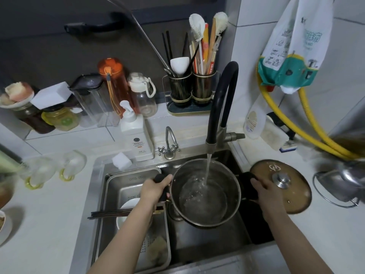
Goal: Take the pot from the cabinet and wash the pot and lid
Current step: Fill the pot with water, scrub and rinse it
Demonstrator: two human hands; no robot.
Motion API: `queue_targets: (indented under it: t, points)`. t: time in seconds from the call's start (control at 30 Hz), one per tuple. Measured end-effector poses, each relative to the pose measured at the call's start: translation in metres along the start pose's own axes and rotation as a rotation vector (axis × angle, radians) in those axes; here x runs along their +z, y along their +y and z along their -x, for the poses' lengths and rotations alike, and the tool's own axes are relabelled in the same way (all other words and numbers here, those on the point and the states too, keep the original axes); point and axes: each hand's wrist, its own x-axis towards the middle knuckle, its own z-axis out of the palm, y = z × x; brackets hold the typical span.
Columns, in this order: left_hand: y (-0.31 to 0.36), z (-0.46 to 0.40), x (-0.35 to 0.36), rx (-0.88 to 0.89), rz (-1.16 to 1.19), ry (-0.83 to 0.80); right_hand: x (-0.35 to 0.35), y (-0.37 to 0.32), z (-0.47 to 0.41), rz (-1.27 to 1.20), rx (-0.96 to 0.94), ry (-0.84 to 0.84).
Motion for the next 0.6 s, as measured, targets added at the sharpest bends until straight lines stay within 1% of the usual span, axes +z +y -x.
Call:
queue_targets:
  t: [0.07, 0.17, 0.27, 0.33, 0.43, 0.53, 0.6]
  points:
    - [-0.006, 0.001, 0.002, 0.052, -0.044, -0.039, -0.005, 0.002, 0.004, -0.001, -0.015, 0.028]
    - [-0.018, 0.006, -0.002, 0.073, -0.027, -0.078, -0.006, 0.006, 0.011, 0.008, -0.023, 0.025]
    - [-0.022, 0.010, -0.008, 0.042, -0.001, -0.008, 0.001, 0.000, 0.012, 0.020, -0.017, -0.020]
    - [-0.020, 0.011, -0.008, 0.012, 0.055, 0.033, 0.005, -0.008, 0.009, 0.021, -0.029, -0.026]
    - [-0.011, 0.009, -0.003, 0.009, 0.122, 0.036, 0.003, -0.020, 0.003, 0.020, -0.053, -0.027]
    - [-0.014, -0.001, 0.002, 0.008, 0.101, 0.013, -0.008, -0.026, 0.009, 0.025, -0.096, 0.040]
    - [-0.020, -0.005, 0.003, -0.035, 0.139, -0.051, -0.014, -0.023, 0.016, 0.042, -0.117, 0.074]
